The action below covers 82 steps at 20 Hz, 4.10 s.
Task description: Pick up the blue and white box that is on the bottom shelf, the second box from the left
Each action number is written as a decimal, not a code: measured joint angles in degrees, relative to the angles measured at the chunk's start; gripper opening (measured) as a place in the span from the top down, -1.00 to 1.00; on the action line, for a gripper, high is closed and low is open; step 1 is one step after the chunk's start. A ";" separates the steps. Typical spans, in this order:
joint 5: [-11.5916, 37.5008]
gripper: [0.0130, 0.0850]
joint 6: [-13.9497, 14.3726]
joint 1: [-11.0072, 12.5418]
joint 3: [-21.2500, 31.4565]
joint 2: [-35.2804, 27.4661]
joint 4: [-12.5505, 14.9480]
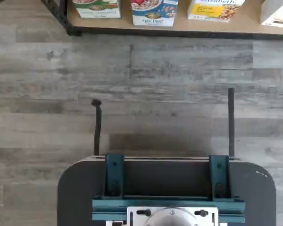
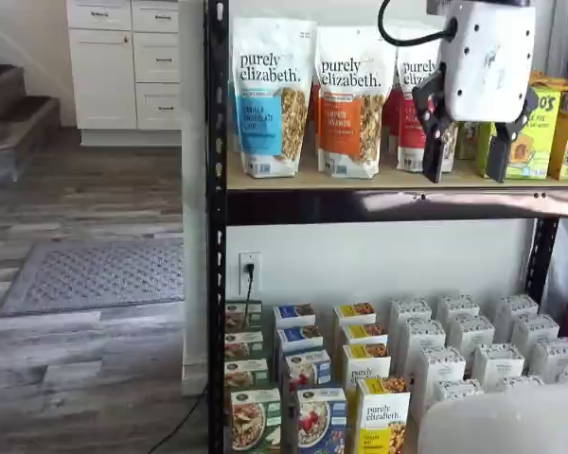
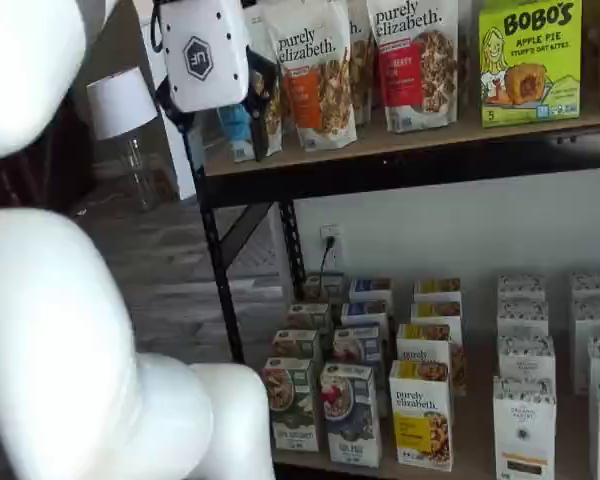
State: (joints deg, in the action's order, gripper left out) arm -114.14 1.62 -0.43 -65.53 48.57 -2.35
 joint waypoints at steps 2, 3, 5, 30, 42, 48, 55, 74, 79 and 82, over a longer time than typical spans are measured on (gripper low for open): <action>3.58 -1.00 0.65 -1.24 1.94 2.16 1.41; 4.55 -1.00 0.86 -1.57 2.38 2.74 1.77; 4.86 -1.00 1.27 -2.14 2.54 2.90 2.29; 18.48 -1.00 3.16 -3.53 22.10 5.74 -0.53; 31.02 -1.00 5.02 -5.80 34.26 6.73 -0.04; 36.71 -1.00 5.11 -6.01 38.88 6.56 0.35; 45.78 -1.00 7.36 -8.16 44.01 5.40 1.47; 70.02 -1.00 9.44 -10.18 48.49 -11.94 2.07; 74.08 -1.00 9.06 -9.12 46.59 -18.35 3.03; 77.10 -1.00 7.05 -8.07 45.33 -22.77 1.81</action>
State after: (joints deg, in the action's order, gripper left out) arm -37.04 8.67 -8.50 -20.21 25.80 -0.53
